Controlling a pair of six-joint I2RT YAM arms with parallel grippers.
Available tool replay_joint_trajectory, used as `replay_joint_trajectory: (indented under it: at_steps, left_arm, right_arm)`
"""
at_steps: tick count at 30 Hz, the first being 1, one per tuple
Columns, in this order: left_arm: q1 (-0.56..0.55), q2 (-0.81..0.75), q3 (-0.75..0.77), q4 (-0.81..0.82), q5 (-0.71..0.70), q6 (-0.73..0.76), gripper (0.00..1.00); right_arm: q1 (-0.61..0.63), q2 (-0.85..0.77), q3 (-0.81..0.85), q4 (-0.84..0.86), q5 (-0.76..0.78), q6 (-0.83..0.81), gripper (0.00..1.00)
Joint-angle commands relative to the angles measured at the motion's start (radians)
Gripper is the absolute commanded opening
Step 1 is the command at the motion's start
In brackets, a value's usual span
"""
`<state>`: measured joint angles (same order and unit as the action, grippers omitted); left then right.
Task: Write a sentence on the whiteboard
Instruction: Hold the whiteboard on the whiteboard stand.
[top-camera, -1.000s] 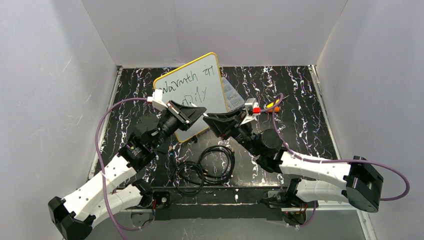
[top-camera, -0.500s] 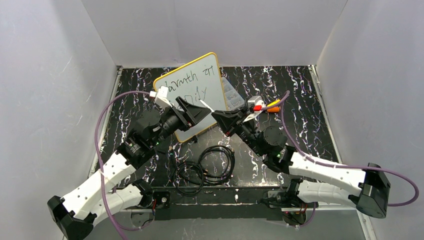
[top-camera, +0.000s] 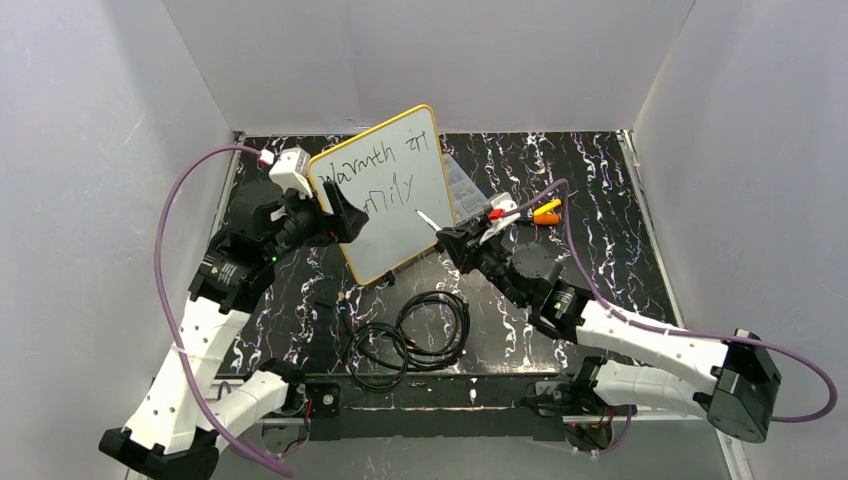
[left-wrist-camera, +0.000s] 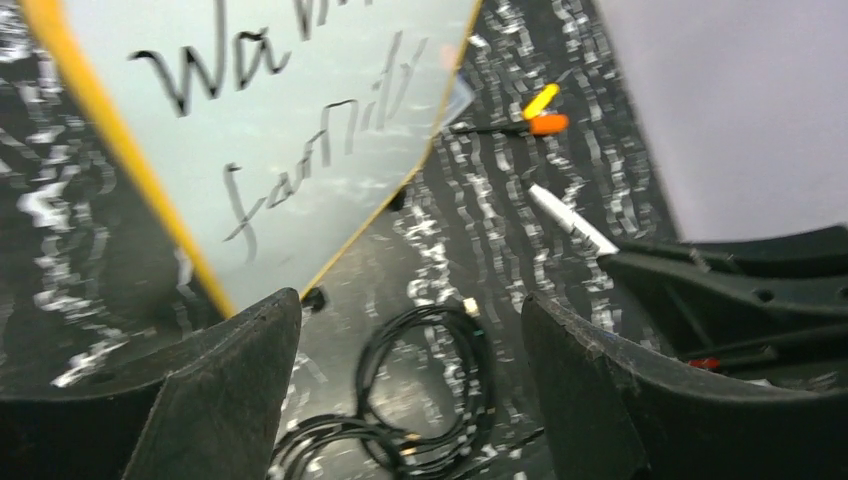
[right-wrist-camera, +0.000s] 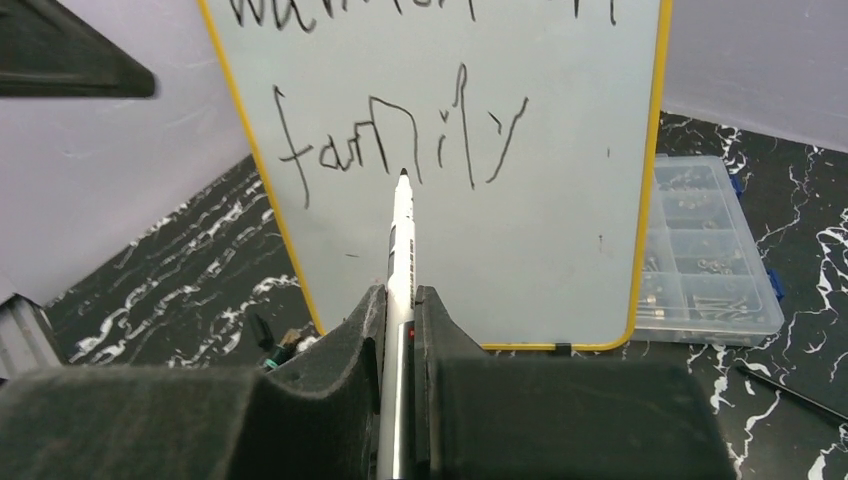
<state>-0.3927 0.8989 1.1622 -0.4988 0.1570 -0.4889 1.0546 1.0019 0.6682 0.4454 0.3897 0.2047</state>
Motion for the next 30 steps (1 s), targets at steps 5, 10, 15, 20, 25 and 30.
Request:
replay_joint_trajectory:
  at_steps: [5, 10, 15, 20, 25, 30]
  left_arm:
    - [0.069, -0.011, 0.022, -0.133, -0.221, 0.285, 0.77]
    - [0.109, 0.003, -0.067, -0.018, -0.206, 0.330, 0.75]
    - [0.122, 0.021, -0.145, 0.139, -0.094, 0.354, 0.68]
    - [0.124, 0.052, -0.164, 0.179, -0.077, 0.383, 0.50]
    - [0.125, 0.047, -0.186, 0.178, -0.128, 0.408, 0.42]
    - [0.124, 0.040, -0.203, 0.179, -0.177, 0.427, 0.39]
  right_arm:
    - [-0.091, 0.143, 0.009, 0.163, -0.265, 0.010, 0.01]
    - [-0.091, 0.214, 0.033, 0.190, -0.265, -0.021, 0.01]
    - [-0.091, 0.289, 0.066, 0.208, -0.333, -0.028, 0.01]
    - [-0.091, 0.350, 0.084, 0.252, -0.372, -0.029, 0.01]
    - [-0.091, 0.417, 0.128, 0.285, -0.425, -0.027, 0.01]
    - [-0.091, 0.483, 0.167, 0.302, -0.451, -0.028, 0.01]
